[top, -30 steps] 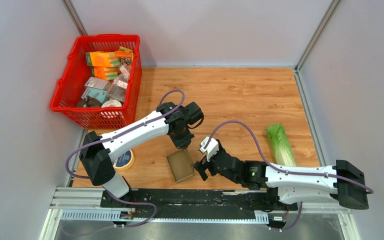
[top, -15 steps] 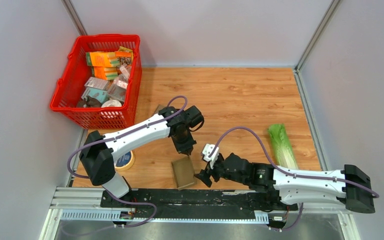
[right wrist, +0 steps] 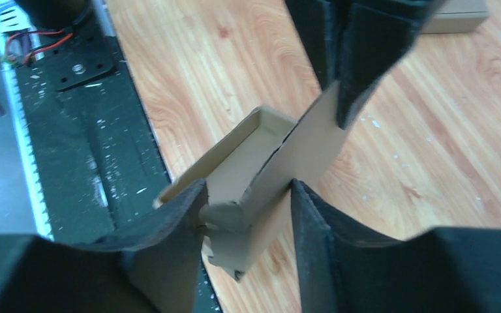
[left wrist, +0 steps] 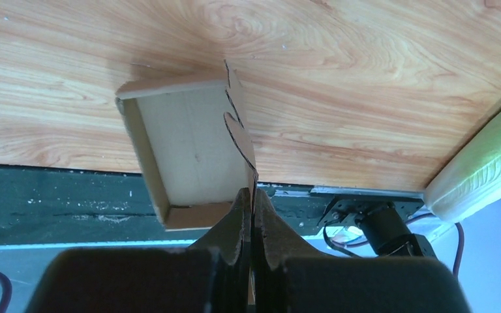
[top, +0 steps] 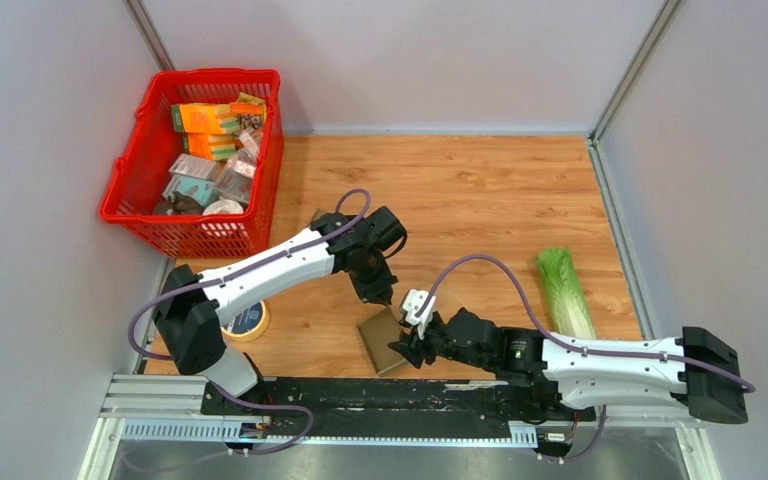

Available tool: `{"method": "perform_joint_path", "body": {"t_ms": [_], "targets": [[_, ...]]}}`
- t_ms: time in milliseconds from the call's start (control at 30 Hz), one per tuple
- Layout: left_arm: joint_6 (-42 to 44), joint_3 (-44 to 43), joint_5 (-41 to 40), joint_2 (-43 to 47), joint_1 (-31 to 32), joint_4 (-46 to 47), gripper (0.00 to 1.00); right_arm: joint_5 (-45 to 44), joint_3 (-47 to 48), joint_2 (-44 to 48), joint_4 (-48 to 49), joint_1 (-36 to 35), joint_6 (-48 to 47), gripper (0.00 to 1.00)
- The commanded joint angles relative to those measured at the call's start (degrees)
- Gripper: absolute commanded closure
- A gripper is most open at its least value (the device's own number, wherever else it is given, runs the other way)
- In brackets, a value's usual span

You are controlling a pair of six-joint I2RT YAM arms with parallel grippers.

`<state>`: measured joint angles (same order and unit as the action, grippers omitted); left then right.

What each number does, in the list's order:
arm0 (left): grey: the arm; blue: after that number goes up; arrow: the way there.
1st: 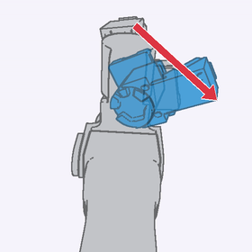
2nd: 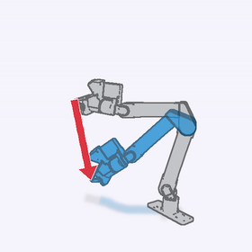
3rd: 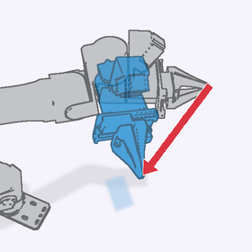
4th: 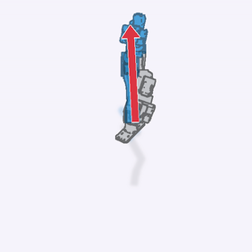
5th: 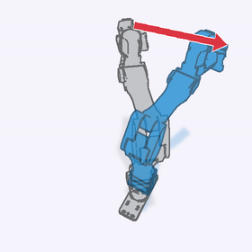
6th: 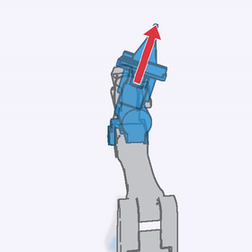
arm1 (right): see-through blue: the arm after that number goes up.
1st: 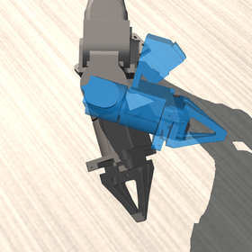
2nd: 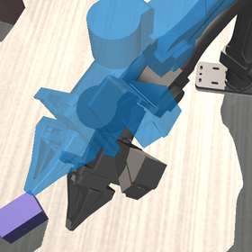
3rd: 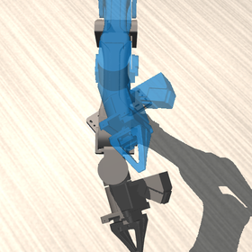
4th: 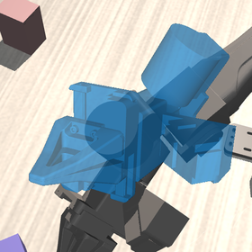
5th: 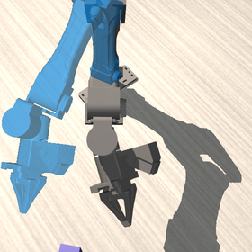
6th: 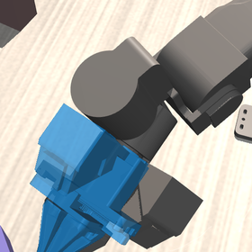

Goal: Fold the paper box

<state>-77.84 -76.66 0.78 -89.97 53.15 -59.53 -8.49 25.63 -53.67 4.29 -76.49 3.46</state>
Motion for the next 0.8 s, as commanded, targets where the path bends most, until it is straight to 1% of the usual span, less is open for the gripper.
{"method": "perform_joint_path", "body": {"t_ms": [0,33,100,167,200,233,267,300,333,367,400,433,467,500,533,567,600,633,667,700,733,767], "targets": [[-2.3,2.2,1.0,3.9,-0.2,0.4,1.00,-10.4,0.6,-0.5,5.2,-0.2,2.5,0.55],[-2.5,2.5,0.8,4.1,-0.2,0.9,1.00,-10.8,0.9,-0.8,5.1,-0.2,2.9,0.58],[-2.5,2.4,1.1,3.8,-0.2,0.9,1.00,-12.9,1.1,-1.5,5.2,-0.2,4.0,0.69],[-2.1,1.9,0.9,3.3,-0.2,0.6,1.00,-13.3,0.3,-1.4,6.0,-0.2,4.3,0.66],[-1.4,1.7,0.3,3.3,-0.2,0.6,1.00,-15.4,-0.1,-1.3,6.7,-0.2,4.6,0.66],[-1.1,1.8,-0.4,3.9,-0.2,0.8,0.96,-16.5,-0.6,-0.9,7.0,-0.2,4.9,0.67],[-0.6,2.0,-0.6,4.5,-0.2,0.6,0.86,-17.7,-2.1,-0.5,7.4,-0.2,5.1,0.67],[0.3,3.0,-5.0,5.4,0.4,1.0,0.80,-18.6,-3.0,0.5,9.0,0.0,5.4,0.69],[1.2,3.8,-6.7,7.5,0.6,2.3,0.74,-18.1,-4.2,0.8,10.3,0.7,5.1,0.69],[1.9,4.7,-8.5,8.8,0.7,3.1,0.62,-17.6,-5.5,1.0,11.9,1.2,4.8,0.70],[3.1,7.4,-11.1,10.4,1.0,4.3,0.56,-16.9,-7.3,0.7,14.7,1.7,4.4,0.71],[4.7,9.3,-11.9,14.0,1.0,9.3,0.50,-16.2,-8.2,0.2,16.1,3.1,4.2,0.71],[6.8,11.4,-12.5,16.0,1.0,12.6,0.25,-15.9,-8.7,-0.4,17.2,3.8,4.0,0.71],[10.6,16.2,-12.7,18.1,1.0,15.8,0.24,-14.6,-8.7,-1.1,17.7,4.4,3.9,0.70],[12.6,18.8,-12.6,22.4,1.0,22.5,0.24,-13.8,-8.8,-1.8,17.9,5.5,3.7,0.69],[14.9,21.3,-12.6,24.6,1.0,25.9,0.24,-13.2,-9.0,-2.3,18.3,5.9,3.4,0.68],[19.7,26.3,-12.3,26.9,1.0,29.4,0.24,-11.8,-9.0,-2.6,18.8,6.2,3.1,0.66],[21.0,28.9,-12.5,31.5,1.0,34.0,0.24,-11.2,-8.8,-3.3,18.8,6.4,2.0,0.66],[22.4,31.4,-12.9,33.8,1.0,36.4,0.23,-11.0,-8.5,-3.5,18.6,6.4,1.9,0.65],[28.6,36.5,-12.1,36.2,1.0,39.6,0.23,-10.2,-8.3,-3.5,17.9,6.4,1.5,0.64],[31.5,39.3,-11.8,40.0,1.0,47.1,0.24,-10.1,-8.2,-3.5,17.8,6.4,1.1,0.63],[34.0,43.0,-11.2,41.4,0.7,49.6,0.23,-10.2,-8.2,-3.5,17.1,6.5,1.2,0.63]]}}
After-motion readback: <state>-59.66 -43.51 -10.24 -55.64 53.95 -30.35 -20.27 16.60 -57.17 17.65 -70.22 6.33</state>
